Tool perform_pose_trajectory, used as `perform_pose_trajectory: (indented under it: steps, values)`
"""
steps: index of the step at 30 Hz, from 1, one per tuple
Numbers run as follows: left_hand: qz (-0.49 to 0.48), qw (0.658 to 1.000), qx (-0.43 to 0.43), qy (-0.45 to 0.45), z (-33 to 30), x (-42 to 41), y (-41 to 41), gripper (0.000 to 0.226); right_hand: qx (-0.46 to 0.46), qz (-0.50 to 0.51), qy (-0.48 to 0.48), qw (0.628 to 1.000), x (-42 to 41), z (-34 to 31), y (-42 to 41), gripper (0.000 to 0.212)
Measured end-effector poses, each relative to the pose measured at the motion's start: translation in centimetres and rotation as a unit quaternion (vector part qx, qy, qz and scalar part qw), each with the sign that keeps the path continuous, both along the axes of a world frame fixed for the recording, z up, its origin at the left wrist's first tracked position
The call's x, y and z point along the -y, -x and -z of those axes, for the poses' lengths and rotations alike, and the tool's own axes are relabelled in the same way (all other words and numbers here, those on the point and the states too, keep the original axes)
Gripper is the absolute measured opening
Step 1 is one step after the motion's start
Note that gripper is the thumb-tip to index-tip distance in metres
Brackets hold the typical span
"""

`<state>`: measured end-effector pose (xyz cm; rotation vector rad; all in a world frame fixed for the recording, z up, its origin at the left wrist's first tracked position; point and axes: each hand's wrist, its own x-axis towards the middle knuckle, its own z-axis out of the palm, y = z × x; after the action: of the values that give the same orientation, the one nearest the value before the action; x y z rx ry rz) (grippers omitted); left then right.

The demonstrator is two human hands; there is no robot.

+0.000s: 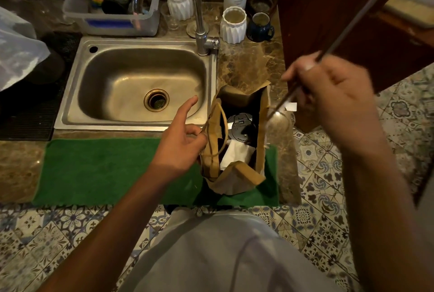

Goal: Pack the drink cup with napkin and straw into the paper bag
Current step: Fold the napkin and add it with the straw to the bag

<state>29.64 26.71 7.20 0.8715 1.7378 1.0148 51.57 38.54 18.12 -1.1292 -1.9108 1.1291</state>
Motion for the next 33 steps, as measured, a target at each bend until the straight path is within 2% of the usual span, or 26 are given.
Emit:
perform_pose_trajectory:
  steps: [3, 8, 13, 16, 19, 25, 28, 31, 33]
  values:
    - [-0.002, 1.000, -0.005, -0.002, 0.1, 0.1, 0.1, 0.081, 0.046, -0.094, 0.003, 0.994, 1.0, 2.1, 1.0, 0.020]
    - [0.000, 1.000, -0.015, 0.004, -0.1, 0.3, 0.2, 0.081, 0.155, -0.142, 0.007, 0.978, 1.5, 4.5, 1.3, 0.017]
    - [0.004, 1.000, -0.028, 0.010, -0.5, 0.4, 0.1, 0.081, 0.224, -0.156, -0.004, 0.962, 1.0, 5.6, 1.1, 0.047]
    - [0.009, 1.000, -0.024, 0.008, -0.4, 0.3, 0.3, 0.081, 0.233, -0.162, 0.001, 0.959, 0.8, 5.7, 1.0, 0.045]
    - [0.008, 1.000, -0.016, 0.004, -0.5, 0.3, 0.4, 0.081, 0.235, -0.168, 0.011, 0.957, 1.2, 5.7, 1.3, 0.024]
    - [0.002, 1.000, -0.012, -0.001, -0.5, 0.4, 0.4, 0.082, 0.256, -0.193, 0.027, 0.947, 1.1, 6.0, 1.5, 0.031]
    - [0.001, 1.000, -0.002, -0.003, -0.3, 0.4, 0.3, 0.082, 0.255, -0.192, 0.026, 0.947, 1.0, 5.9, 1.6, 0.025]
    - [-0.001, 1.000, 0.005, -0.004, 0.0, 0.3, 0.4, 0.082, 0.211, -0.183, 0.021, 0.960, 1.2, 5.8, 1.4, 0.020]
    - [-0.003, 1.000, 0.009, -0.002, 0.1, 0.3, 0.5, 0.081, 0.123, -0.139, 0.018, 0.982, 1.4, 5.6, 1.1, 0.020]
